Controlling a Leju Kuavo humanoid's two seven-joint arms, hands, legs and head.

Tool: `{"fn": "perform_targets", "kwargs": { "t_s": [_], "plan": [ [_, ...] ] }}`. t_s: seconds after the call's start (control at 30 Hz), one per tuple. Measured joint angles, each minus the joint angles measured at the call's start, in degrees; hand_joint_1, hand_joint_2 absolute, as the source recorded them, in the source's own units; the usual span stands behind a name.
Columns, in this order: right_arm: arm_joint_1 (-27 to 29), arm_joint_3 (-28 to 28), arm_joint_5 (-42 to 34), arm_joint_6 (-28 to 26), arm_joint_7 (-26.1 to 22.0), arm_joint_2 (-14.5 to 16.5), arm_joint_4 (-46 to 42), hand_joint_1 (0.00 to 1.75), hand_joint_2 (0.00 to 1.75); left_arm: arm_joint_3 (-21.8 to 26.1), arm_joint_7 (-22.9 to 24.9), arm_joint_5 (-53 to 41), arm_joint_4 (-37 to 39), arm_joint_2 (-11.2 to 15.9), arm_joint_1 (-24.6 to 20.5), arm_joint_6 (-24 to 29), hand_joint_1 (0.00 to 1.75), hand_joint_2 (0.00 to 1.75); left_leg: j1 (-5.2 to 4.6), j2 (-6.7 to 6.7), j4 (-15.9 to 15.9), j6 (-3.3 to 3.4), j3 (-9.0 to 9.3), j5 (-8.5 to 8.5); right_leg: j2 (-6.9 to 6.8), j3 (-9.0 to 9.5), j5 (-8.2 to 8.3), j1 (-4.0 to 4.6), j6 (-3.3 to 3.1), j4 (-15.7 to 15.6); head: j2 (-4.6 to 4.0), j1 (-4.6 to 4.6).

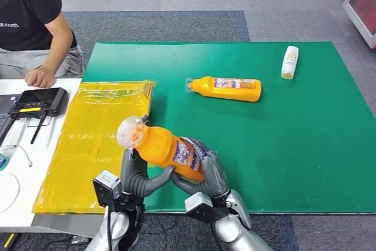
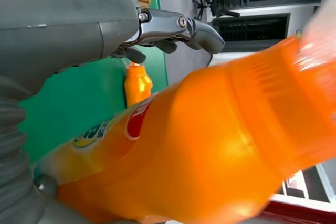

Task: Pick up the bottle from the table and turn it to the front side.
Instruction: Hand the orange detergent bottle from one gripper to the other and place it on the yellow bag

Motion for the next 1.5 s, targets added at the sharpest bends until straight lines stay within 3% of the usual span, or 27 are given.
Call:
{"fn": "perform_targets", "kwargs": {
  "t_s": [0.13, 0.17, 0.27, 0.3, 0.33, 0.63, 0.97, 1.03, 1.1, 1.17, 1.23, 1.3, 1.37, 1.5],
  "plan": [
    [-0.01, 2.19, -1.06, 2.33, 1.78, -0.20, -3.65, 1.75, 1.75, -0.21, 0.19, 0.27, 0.22, 0.02, -0.32, -0.79, 0.00, 1.75, 0.00, 0.00, 0.00, 0.00, -0.02, 0.00, 0.00, -0.02, 0.00, 0.00, 0.00, 0.00, -0.01, 0.00],
    [-0.21, 2.74, -1.21, 2.81, 2.22, -0.20, -4.46, 1.75, 1.75, -0.32, 0.40, 0.44, 0.28, 0.02, -0.57, -1.16, 0.10, 1.75, 0.00, 0.00, 0.00, 0.00, -0.02, 0.00, 0.00, -0.02, 0.00, 0.00, 0.00, 0.00, -0.01, 0.00],
    [-0.96, 4.29, -1.71, 4.04, 3.06, -0.20, -6.50, 1.75, 1.75, -0.86, 1.16, 0.84, 0.45, -0.02, -1.30, -2.05, 1.35, 1.75, 0.00, 0.00, 0.00, -0.01, -0.02, 0.01, 0.00, -0.02, 0.01, 0.00, 0.00, 0.00, -0.01, -0.01],
    [-1.12, 4.72, -2.00, 4.43, 3.24, -0.24, -7.08, 1.75, 1.75, -1.11, 1.28, 0.97, 0.48, -0.04, -1.49, -2.25, 1.68, 1.75, 0.00, -0.01, 0.00, 0.00, -0.02, 0.02, -0.01, -0.01, 0.01, 0.00, 0.00, 0.00, -0.01, -0.01],
    [-1.24, 5.06, -2.31, 4.77, 3.43, -0.31, -7.61, 1.75, 1.75, -1.37, 1.33, 1.07, 0.50, -0.05, -1.66, -2.37, 1.75, 1.75, 0.00, -0.01, 0.00, 0.00, -0.03, 0.02, -0.01, -0.01, 0.01, 0.00, 0.00, 0.00, -0.01, -0.01],
    [-2.26, 6.88, -3.43, 5.49, 3.92, -1.83, -10.44, 1.75, 1.75, -3.17, 0.64, -0.59, 0.51, -0.07, -3.27, -1.05, 1.75, 1.75, 0.00, -0.01, 0.00, 0.00, -0.04, 0.02, -0.01, -0.01, 0.03, -0.01, 0.01, 0.00, -0.01, 0.00],
    [-3.17, 7.67, -4.20, 3.78, 3.80, -1.96, -8.00, 1.75, 1.75, -4.35, -0.27, -7.66, 0.05, 0.91, -3.78, 5.40, 1.75, 1.75, 0.00, -0.01, 0.00, -0.01, -0.04, 0.02, -0.01, -0.02, 0.02, 0.00, 0.01, 0.00, -0.01, 0.01],
    [-3.40, 7.73, -4.20, 3.37, 3.77, -1.81, -6.86, 1.62, 1.75, -4.62, -0.27, -8.20, -0.04, 1.32, -3.66, 6.04, 1.75, 1.75, 0.00, -0.01, 0.00, -0.01, -0.04, 0.02, 0.00, -0.02, 0.02, 0.00, 0.01, 0.00, -0.01, 0.01],
    [-3.75, 7.78, -3.82, 2.98, 3.75, -1.54, -5.45, 1.19, 1.75, -4.76, -0.24, -8.53, -0.06, 1.71, -3.36, 6.57, 1.75, 1.75, 0.00, 0.00, 0.00, -0.01, -0.03, 0.02, 0.00, -0.03, 0.02, 0.00, 0.00, 0.00, -0.01, 0.00],
    [-4.05, 7.85, -3.31, 2.75, 3.73, -1.20, -4.02, 0.91, 1.75, -4.78, -0.14, -8.78, -0.05, 2.08, -2.94, 7.10, 1.75, 1.75, 0.00, 0.00, 0.00, -0.01, -0.03, 0.02, 0.00, -0.03, 0.02, 0.00, 0.00, 0.00, -0.01, 0.00],
    [-4.18, 7.95, -3.08, 2.73, 3.61, -0.80, -2.87, 0.74, 1.75, -4.75, -0.04, -8.95, -0.04, 2.45, -2.56, 7.62, 1.75, 1.75, 0.00, 0.00, 0.00, -0.01, -0.03, 0.02, 0.00, -0.04, 0.02, 0.00, 0.00, 0.00, -0.01, 0.01],
    [-4.20, 8.02, -3.01, 2.75, 3.45, -0.40, -2.01, 0.27, 1.75, -4.73, -0.01, -9.07, -0.04, 2.80, -2.33, 8.06, 1.75, 1.75, 0.00, 0.00, 0.00, -0.01, -0.04, 0.02, 0.00, -0.05, 0.02, 0.00, 0.00, 0.00, -0.01, 0.01],
    [-4.17, 8.09, -2.93, 2.75, 3.40, -0.07, -1.42, 0.00, 1.75, -4.70, 0.00, -9.28, -0.04, 3.13, -2.27, 8.28, 1.75, 1.75, 0.00, 0.00, 0.00, -0.01, -0.04, 0.02, 0.00, -0.05, 0.01, 0.00, 0.00, 0.00, -0.01, 0.00],
    [-3.98, 8.15, -2.57, 2.12, 3.42, 0.30, -0.67, 0.00, 1.75, -4.64, 0.00, -9.66, -0.04, 3.68, -2.21, 8.55, 1.75, 1.75, 0.00, 0.00, 0.00, -0.01, -0.04, 0.02, 0.00, -0.05, 0.01, 0.00, -0.01, 0.00, -0.01, 0.01]
  ]
}}
